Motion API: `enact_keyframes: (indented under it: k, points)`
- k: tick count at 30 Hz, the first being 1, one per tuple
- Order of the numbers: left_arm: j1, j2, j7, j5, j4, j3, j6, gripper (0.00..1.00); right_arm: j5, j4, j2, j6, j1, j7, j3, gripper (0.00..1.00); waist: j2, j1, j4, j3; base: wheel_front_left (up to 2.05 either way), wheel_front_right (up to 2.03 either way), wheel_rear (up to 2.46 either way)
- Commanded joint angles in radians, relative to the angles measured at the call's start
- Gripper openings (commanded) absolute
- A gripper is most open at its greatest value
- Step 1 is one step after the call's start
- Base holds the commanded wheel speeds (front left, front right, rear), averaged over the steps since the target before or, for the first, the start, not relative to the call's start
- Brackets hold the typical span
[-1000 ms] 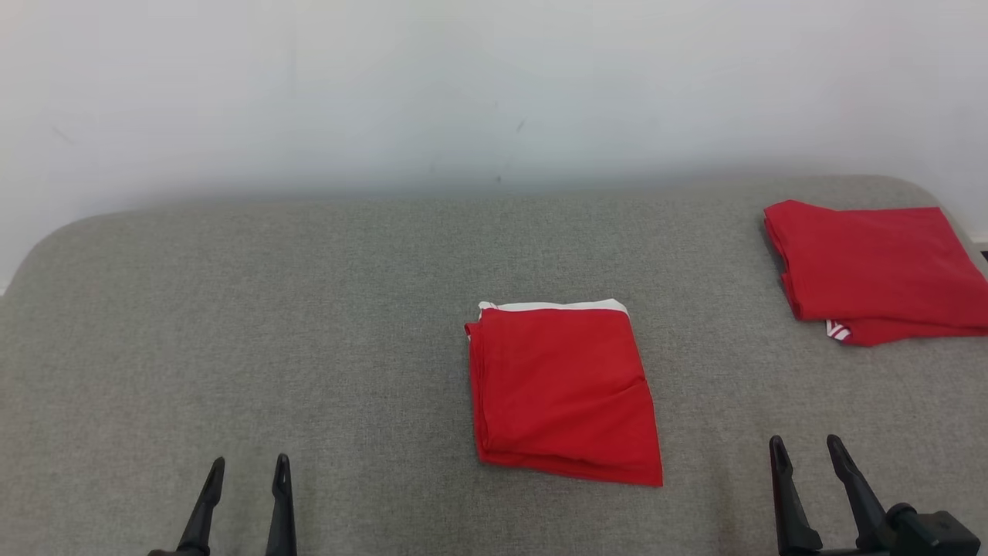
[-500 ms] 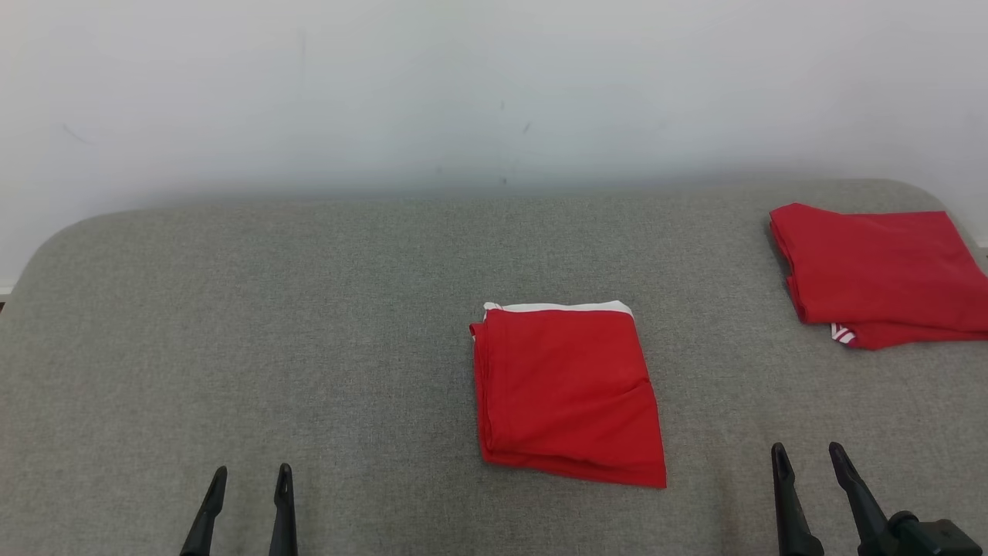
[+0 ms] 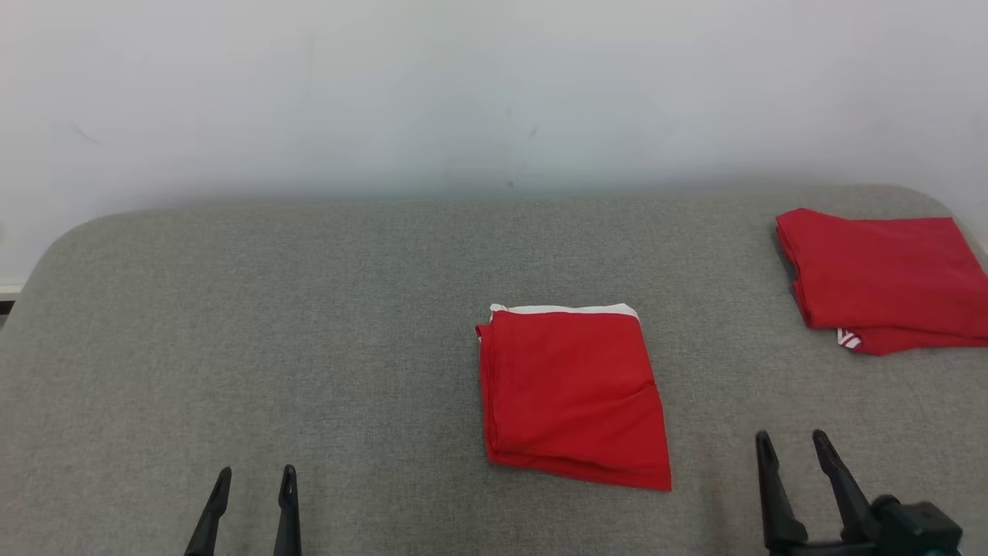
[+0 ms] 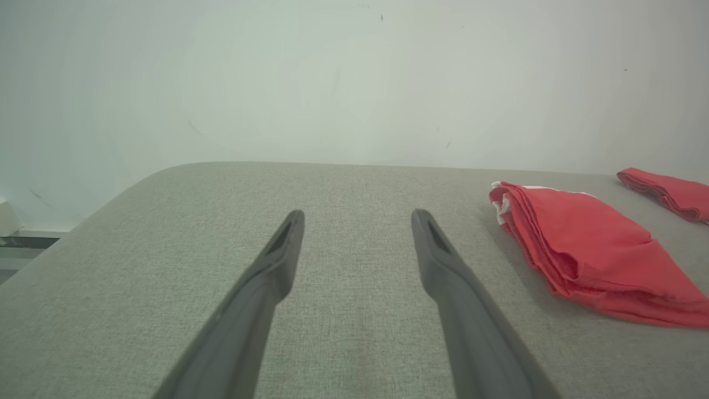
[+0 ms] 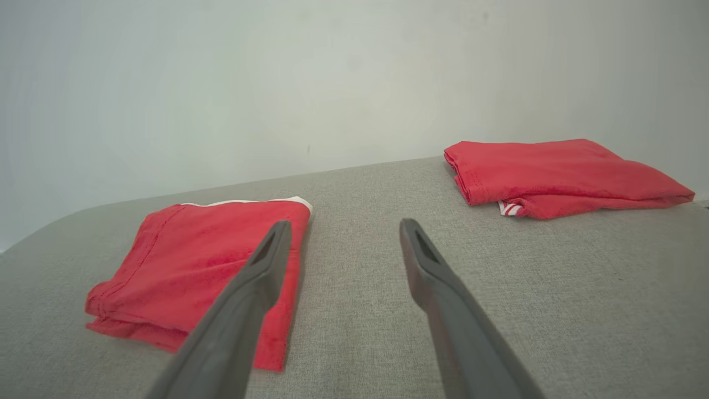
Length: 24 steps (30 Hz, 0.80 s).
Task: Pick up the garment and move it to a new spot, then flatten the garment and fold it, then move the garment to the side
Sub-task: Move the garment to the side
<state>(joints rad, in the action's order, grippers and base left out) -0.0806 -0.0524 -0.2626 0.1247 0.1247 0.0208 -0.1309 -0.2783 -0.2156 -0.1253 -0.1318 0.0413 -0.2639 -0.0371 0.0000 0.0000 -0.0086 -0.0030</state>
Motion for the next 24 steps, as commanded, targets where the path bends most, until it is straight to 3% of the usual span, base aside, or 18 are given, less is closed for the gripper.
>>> enact_keyframes:
  k: [1,8,24]
  points:
    - [-0.004,0.000,-0.003,0.002,-0.001,-0.003,0.001,1.00,-0.002,-0.008,-0.008,0.003,-0.027,0.000,-0.010,1.00,0.0000,0.0000,0.005,0.002,0.00,0.00,0.00]
    - [0.027,0.002,-0.003,0.001,0.006,-0.035,0.001,1.00,-0.007,-0.143,-0.037,0.003,-0.193,0.003,-0.068,1.00,0.0000,0.0000,0.049,0.020,0.00,0.00,0.00]
    - [0.112,0.002,-0.003,0.032,0.034,-0.113,0.005,1.00,-0.010,-0.597,-0.046,0.003,-0.498,0.004,-0.110,1.00,0.0000,0.0000,0.164,0.111,0.00,0.00,0.00]
